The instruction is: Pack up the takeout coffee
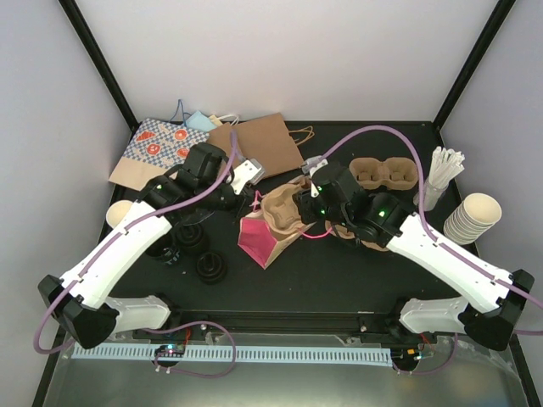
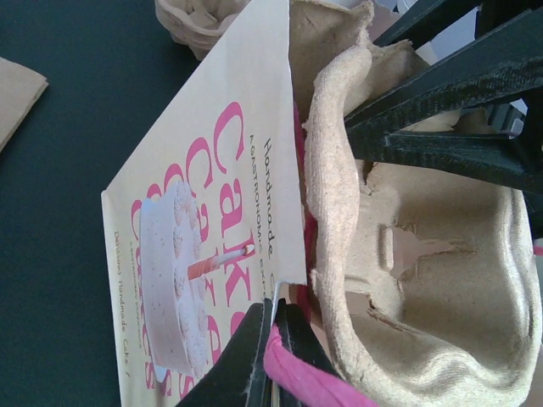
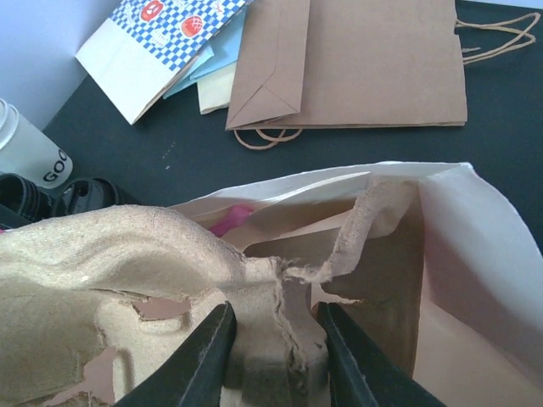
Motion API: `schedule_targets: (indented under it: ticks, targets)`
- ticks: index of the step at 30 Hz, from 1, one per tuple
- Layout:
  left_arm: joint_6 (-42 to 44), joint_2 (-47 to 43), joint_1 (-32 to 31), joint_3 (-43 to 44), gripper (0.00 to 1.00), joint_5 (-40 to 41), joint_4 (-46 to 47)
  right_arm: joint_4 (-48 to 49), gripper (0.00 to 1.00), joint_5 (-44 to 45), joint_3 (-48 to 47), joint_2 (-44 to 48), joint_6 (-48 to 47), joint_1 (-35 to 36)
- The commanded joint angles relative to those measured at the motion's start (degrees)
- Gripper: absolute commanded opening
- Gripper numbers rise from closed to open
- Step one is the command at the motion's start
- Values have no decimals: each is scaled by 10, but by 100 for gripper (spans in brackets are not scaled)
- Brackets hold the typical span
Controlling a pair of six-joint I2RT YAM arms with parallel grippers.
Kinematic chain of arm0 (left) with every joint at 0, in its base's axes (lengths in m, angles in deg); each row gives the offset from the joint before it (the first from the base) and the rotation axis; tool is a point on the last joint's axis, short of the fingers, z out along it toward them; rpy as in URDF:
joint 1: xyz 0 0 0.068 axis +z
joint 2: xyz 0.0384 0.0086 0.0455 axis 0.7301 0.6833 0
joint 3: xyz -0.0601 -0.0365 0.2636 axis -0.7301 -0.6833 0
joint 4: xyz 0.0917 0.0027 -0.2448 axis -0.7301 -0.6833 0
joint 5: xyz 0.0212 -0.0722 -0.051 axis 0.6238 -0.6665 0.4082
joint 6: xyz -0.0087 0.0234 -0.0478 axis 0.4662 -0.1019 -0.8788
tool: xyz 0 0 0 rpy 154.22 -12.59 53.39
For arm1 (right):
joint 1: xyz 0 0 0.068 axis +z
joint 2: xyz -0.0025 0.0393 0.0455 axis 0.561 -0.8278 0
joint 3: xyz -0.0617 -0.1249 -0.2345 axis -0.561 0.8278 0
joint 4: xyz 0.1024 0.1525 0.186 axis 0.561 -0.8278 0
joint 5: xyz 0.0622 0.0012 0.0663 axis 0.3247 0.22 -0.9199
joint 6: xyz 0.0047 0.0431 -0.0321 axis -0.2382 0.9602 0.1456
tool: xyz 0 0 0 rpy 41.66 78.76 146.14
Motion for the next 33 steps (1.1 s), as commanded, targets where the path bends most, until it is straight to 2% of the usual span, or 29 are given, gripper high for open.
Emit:
schedule_targets:
  ticks: [1, 6, 14, 22, 33]
  targets:
    - [-12, 16, -1, 17, 2, -37, -28, 30, 29, 30, 24, 5, -31, -4]
    - [-33, 44, 1, 42, 2, -36, -54, 34, 29, 27, 54, 12, -49, -3]
    - [-72, 54, 14, 41, 2, -36, -38, 61, 29, 10, 107, 49, -65, -2]
    - [-111, 51, 22, 30, 1, -34, -2, 41, 28, -22, 94, 33, -76, 13]
    - [-143, 37, 28, 15, 2, -18, 43, 7, 30, 1, 85, -3, -66, 50]
